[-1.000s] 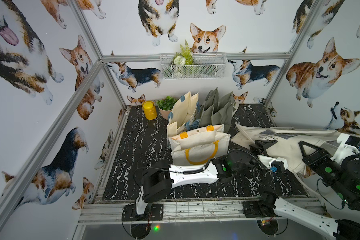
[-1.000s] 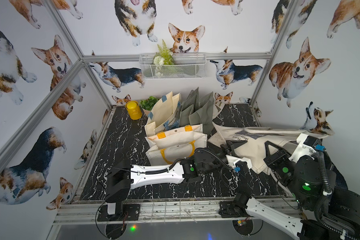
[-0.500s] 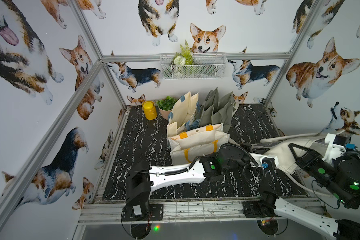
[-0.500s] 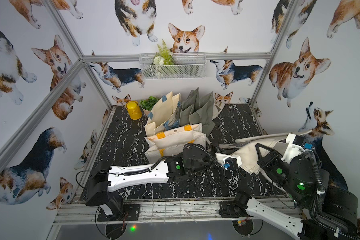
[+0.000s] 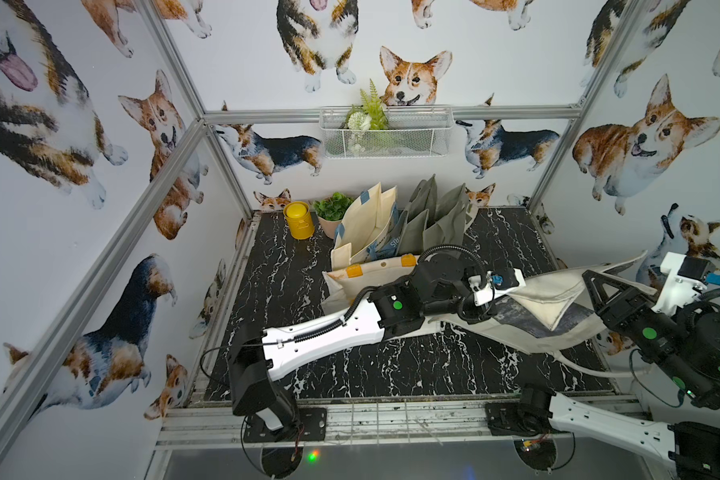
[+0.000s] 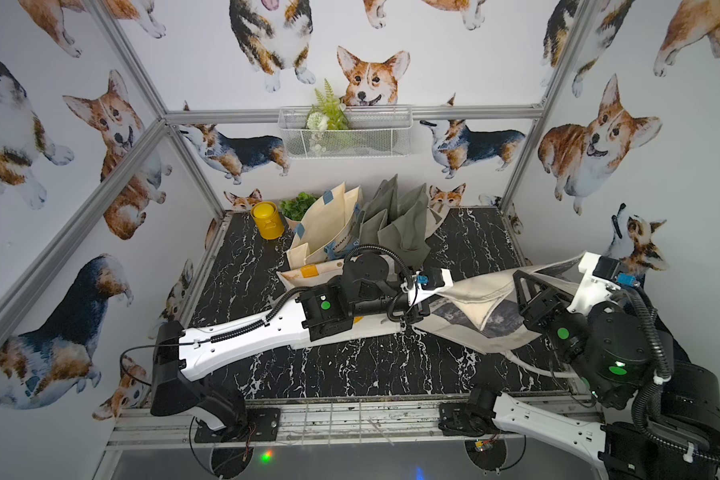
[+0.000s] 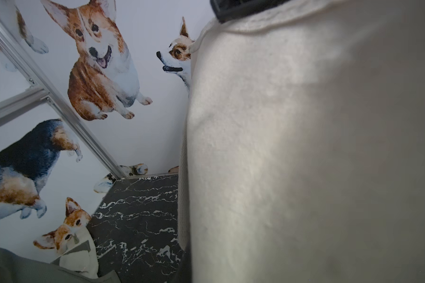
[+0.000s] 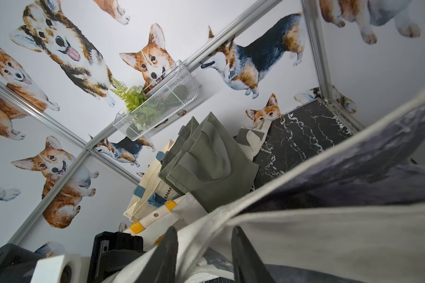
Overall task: Put away the canvas bag
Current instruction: Press the canvas bag at the center of the board.
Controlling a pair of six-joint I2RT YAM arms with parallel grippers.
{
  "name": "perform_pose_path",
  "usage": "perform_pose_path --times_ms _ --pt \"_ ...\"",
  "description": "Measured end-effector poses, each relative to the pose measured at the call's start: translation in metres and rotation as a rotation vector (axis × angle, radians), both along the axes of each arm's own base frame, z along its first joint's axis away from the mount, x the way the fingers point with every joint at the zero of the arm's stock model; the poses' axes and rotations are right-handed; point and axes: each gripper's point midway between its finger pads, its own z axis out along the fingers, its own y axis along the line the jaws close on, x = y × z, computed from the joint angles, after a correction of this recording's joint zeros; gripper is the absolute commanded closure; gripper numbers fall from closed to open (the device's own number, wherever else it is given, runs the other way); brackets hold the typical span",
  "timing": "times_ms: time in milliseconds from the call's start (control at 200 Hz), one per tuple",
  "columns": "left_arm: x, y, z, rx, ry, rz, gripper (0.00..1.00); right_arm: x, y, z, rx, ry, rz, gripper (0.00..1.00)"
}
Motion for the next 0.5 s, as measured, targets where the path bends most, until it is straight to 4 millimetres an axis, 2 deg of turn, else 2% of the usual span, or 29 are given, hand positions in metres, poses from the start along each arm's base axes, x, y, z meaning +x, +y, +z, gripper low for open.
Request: perform_pose_path --times_ms 190,330,420,501 --pt "0.039 0.007 0.027 -0.095 0.255 0.081 1.0 -0.002 -0.017 0.015 -0.045 -0.07 -0.002 0.48" --pt "0.073 0.01 0.032 -0.172 0.451 0.169 1.0 -0.002 -0.023 0.032 -0.092 -0.11 0.006 0.47" --pt "0.09 0.012 0.03 -0.202 0.546 0.233 1.0 0.002 -0.013 0.032 -0.193 -0.108 0.026 0.42" --pt "0.096 0.011 0.037 -0.242 0.616 0.264 1.0 0.008 0.013 0.021 -0.324 -0.084 0.083 0.39"
